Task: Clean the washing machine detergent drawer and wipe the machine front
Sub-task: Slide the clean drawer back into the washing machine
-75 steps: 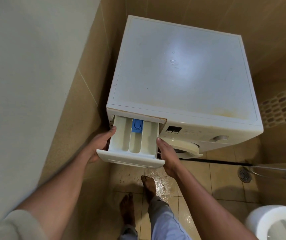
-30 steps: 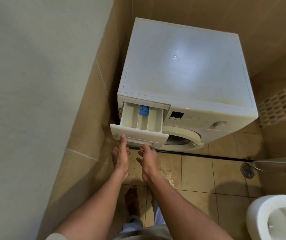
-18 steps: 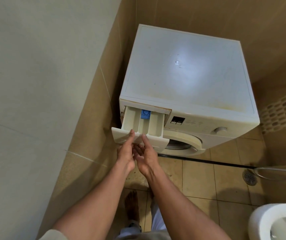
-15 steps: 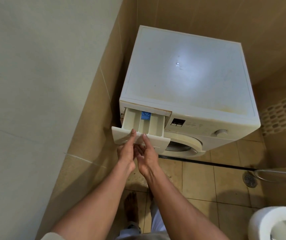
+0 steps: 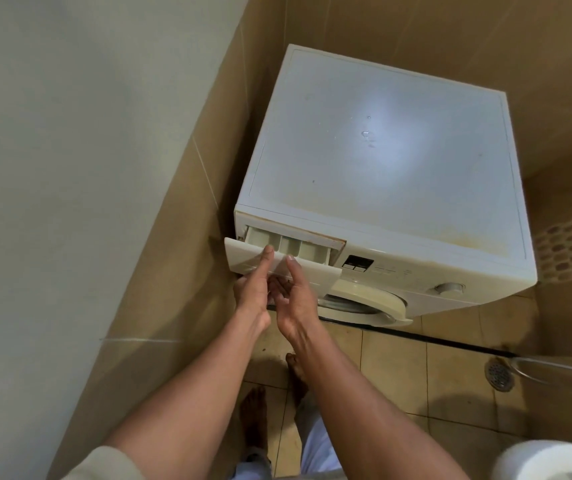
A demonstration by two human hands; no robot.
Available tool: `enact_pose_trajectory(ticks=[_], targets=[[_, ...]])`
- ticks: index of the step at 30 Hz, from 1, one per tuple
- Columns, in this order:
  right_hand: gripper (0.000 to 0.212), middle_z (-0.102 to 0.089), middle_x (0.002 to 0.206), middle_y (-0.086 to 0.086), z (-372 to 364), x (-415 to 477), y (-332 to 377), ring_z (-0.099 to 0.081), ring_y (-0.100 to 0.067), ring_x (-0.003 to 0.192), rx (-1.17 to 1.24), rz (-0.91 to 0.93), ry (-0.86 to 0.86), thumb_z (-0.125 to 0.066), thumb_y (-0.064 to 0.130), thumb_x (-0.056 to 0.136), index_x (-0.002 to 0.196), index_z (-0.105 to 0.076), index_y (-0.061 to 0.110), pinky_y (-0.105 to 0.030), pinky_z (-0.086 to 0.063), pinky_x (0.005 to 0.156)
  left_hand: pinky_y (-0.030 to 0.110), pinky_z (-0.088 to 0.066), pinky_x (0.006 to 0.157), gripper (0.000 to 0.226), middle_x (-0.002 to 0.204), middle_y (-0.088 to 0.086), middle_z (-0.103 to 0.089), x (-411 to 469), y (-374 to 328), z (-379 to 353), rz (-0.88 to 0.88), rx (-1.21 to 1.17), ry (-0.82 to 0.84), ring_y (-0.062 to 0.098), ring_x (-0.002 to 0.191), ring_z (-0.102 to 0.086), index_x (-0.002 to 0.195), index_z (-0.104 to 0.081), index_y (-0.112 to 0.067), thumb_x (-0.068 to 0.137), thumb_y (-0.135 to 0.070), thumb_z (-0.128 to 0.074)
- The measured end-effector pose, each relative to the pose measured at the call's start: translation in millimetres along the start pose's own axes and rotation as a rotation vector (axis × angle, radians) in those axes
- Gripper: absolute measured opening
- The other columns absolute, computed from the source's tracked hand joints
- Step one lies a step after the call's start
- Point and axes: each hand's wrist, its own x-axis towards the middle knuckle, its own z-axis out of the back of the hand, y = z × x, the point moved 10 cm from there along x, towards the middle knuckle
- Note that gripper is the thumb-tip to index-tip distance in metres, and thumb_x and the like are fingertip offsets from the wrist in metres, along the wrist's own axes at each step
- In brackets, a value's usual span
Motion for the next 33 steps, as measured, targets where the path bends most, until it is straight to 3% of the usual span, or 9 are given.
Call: enact_pose_trajectory(ticks=[4,7,11,15,18,23,26,28,33], targets=[[0.037,-0.06,0.101,-0.018,-12,14,17,-0.062,-0.028,0.096,-0.047,0.007,-0.001,-0.079,0.03,0.084,0.103,-0.065,0.001,-0.036,-0.058,0.084,0.035,-0.06,0.076,0.067,0.11,0.017,-0.077,12,-10,-18,-0.004,0.001,-0.003,0.028,0.096,-0.075,0.113,-0.072,-0.008,0.066,-0.052,-0.09],[0.031,-0.06,0.095,-0.016,-20,25,28,-0.061,-0.028,0.095,-0.065,-0.003,-0.001,-0.077,0.029,0.085,0.096,-0.066,0.003,-0.038,-0.057,0.09,0.032,-0.061,0.07,0.067,0.11,0.017,-0.076,20,-19,-33,-0.007,-0.013,0.003,0.024,0.085,-0.075,0.116,-0.071,-0.006,0.069,-0.049,-0.089],[0.03,-0.059,0.091,-0.015,-25,34,35,-0.059,-0.026,0.09,-0.074,-0.008,-0.006,-0.078,0.028,0.086,0.095,-0.068,0.001,-0.031,-0.057,0.081,0.025,-0.056,0.057,0.066,0.095,0.014,-0.076,25,-25,-41,0.002,-0.004,-0.031,0.017,0.069,-0.071,0.112,-0.072,0.0,0.07,-0.047,-0.09],[0.036,-0.062,0.093,-0.017,-25,40,34,-0.061,-0.027,0.092,-0.065,-0.009,0.014,-0.081,0.026,0.081,0.098,-0.068,-0.004,-0.036,-0.055,0.095,0.023,-0.058,0.057,0.057,0.088,0.008,-0.072,26,-26,-44,-0.009,-0.007,-0.028,0.015,0.069,-0.072,0.11,-0.071,-0.001,0.076,-0.043,-0.086],[0.036,-0.062,0.089,-0.015,-26,44,34,-0.061,-0.025,0.085,-0.039,-0.01,0.011,-0.081,0.024,0.082,0.098,-0.067,-0.005,-0.037,-0.054,0.095,0.022,-0.059,0.055,0.058,0.091,0.009,-0.073,27,-29,-46,-0.018,-0.003,-0.023,0.012,0.065,-0.074,0.115,-0.07,0.002,0.078,-0.041,-0.084],[0.04,-0.066,0.093,-0.017,-30,41,36,-0.066,-0.026,0.091,-0.04,-0.033,0.046,-0.082,0.026,0.076,0.098,-0.068,-0.005,-0.039,-0.054,0.1,0.027,-0.058,0.059,0.057,0.086,0.007,-0.07,27,-28,-49,0.015,0.002,0.002,0.017,0.072,-0.07,0.115,-0.069,-0.003,0.079,-0.045,-0.083],[0.057,-0.062,0.106,-0.022,-33,36,38,-0.064,-0.033,0.107,0.011,-0.062,0.056,-0.084,0.031,0.072,0.11,-0.063,-0.005,-0.041,-0.054,0.1,0.028,-0.058,0.059,0.054,0.085,0.008,-0.073,25,-28,-55,0.041,-0.011,0.048,0.019,0.072,-0.071,0.107,-0.07,-0.006,0.075,-0.047,-0.085],[0.064,-0.059,0.115,-0.023,-33,36,41,-0.06,-0.035,0.114,0.065,-0.08,0.04,-0.083,0.033,0.077,0.121,-0.057,-0.005,-0.043,-0.053,0.102,0.026,-0.058,0.059,0.052,0.091,0.007,-0.077,25,-29,-58,0.045,-0.005,0.069,0.018,0.075,-0.075,0.104,-0.072,-0.011,0.07,-0.048,-0.088],[0.062,-0.057,0.117,-0.021,-32,37,46,-0.06,-0.031,0.106,0.02,-0.053,0.038,-0.08,0.034,0.082,0.122,-0.054,-0.004,-0.038,-0.057,0.094,0.029,-0.06,0.068,0.056,0.112,0.016,-0.075,29,-31,-63,0.033,0.015,0.152,0.022,0.087,-0.076,0.115,-0.071,-0.01,0.072,-0.042,-0.089]])
